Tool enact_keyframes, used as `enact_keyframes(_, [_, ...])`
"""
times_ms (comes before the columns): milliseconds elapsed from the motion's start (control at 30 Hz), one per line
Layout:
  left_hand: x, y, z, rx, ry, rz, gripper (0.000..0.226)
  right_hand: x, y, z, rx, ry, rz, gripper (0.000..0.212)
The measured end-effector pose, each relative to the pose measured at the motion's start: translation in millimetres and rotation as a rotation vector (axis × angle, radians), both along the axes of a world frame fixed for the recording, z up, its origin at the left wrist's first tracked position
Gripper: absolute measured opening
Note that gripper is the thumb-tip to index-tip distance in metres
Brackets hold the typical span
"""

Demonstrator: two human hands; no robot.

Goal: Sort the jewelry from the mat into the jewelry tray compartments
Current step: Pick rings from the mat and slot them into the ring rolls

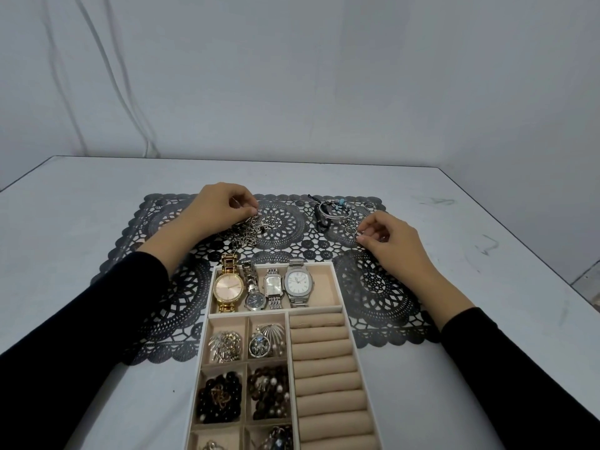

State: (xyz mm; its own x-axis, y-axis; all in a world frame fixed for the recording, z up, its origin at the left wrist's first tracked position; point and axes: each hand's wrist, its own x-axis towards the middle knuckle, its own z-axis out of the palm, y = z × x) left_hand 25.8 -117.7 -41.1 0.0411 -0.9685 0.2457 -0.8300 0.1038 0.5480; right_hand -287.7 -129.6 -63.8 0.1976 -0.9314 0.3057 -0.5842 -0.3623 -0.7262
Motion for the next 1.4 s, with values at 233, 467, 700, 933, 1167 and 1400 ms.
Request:
enact_keyframes(233, [-1, 4, 0, -0.039, -0.026, 0.003, 0.003, 2, 10, 8, 0.034, -0.163, 0.008, 0.012])
enact_keyframes(467, [-3, 6, 1, 0.012, -0.065, -0.019, 0.012, 4, 18, 11, 0.067, -0.212, -0.011, 0.009])
enact_keyframes(700, [-3, 7, -2, -0.015, -0.044, -0.01, 0.007, 3, 16, 9, 0.097, -0.232, -0.015, 0.01])
enact_keyframes(933, [-2, 12, 4, -0.065, 0.035, 0.004, 0.01, 2, 17, 9, 0.111, -0.231, -0.015, 0.011])
enact_keyframes(1167, [-7, 21, 7, -0.101, 0.165, -0.002, 0.012, 1, 18, 10, 0.127, -0.235, -0.006, 0.011])
enact_keyframes(1400, [-11, 35, 11, -0.062, 0.269, -0.014, 0.012, 1, 26, 15, 0.166, -0.334, 0.025, 0.014])
